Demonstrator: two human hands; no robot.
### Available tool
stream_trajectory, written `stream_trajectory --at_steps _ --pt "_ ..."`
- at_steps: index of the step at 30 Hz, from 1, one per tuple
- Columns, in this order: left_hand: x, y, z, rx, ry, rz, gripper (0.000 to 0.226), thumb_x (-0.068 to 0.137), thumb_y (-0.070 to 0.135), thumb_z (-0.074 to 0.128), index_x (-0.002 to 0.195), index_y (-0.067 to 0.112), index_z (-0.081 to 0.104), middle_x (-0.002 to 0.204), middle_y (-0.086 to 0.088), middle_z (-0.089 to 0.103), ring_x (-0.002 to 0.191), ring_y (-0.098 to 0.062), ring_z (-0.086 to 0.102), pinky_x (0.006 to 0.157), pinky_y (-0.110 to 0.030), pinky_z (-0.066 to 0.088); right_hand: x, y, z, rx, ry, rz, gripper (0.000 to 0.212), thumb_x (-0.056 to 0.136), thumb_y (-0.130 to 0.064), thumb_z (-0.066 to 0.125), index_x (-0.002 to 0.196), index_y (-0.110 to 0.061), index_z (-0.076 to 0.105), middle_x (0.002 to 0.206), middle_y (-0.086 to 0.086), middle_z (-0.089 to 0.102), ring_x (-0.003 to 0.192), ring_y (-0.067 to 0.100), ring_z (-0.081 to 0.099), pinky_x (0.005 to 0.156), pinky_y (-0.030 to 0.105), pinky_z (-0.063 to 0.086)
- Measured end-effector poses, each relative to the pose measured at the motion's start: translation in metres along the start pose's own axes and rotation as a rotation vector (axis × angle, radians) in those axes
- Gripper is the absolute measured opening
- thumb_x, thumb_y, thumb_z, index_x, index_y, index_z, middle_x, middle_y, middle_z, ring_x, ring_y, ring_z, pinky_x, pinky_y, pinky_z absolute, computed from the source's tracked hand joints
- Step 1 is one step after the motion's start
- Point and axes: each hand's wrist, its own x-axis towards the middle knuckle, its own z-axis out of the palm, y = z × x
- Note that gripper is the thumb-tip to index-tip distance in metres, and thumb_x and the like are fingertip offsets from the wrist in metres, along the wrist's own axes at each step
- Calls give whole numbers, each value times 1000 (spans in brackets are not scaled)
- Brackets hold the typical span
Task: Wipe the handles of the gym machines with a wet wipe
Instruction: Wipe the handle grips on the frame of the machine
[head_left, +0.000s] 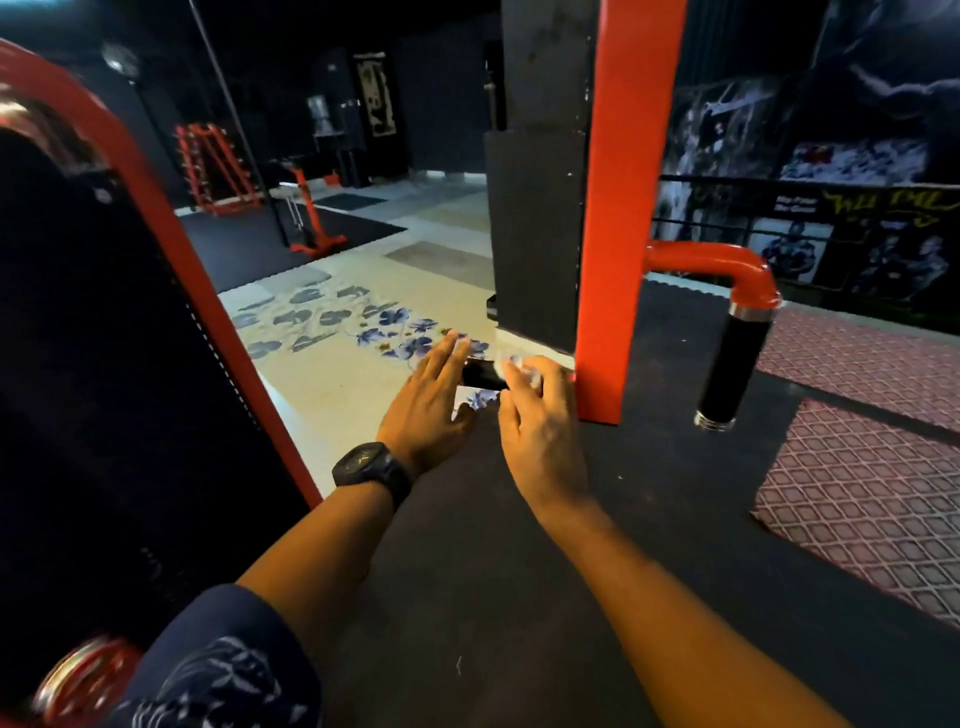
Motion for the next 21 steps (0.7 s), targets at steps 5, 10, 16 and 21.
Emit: stream_trajectory --at_steps 5,10,16,21 --pt "9 -26 14 -152 -5 -34 69 101 23 58 158 14 21 165 -5 21 152 -19 18 123 -33 21 8 -3 22 -196 -77 11 54 84 4 70 136 -5 58 120 14 57 102 30 56 77 37 55" --pt "25 -41 23 -192 21 91 64 101 22 59 156 15 28 157 -8 39 140 -25 43 111 -39 42 22 1 31 -184 -128 -75 39 87 -5 74 125 -12 66 108 8 60 97 23 57 71 35 57" --pt "33 -52 37 -214 92 193 57 101 14 57 153 12 36 154 -10 43 139 -20 39 111 -22 28 19 -10 43 -272 -106 -13 23 96 -16 66 118 -12 68 92 4 57 86 19 50 64 26 42" --pt "34 -59 43 -218 127 237 50 103 17 53 150 7 41 151 -13 47 138 -23 43 112 -20 26 24 -4 36 -270 -67 59 22 96 -19 64 116 -18 71 91 3 55 83 13 43 66 21 33"
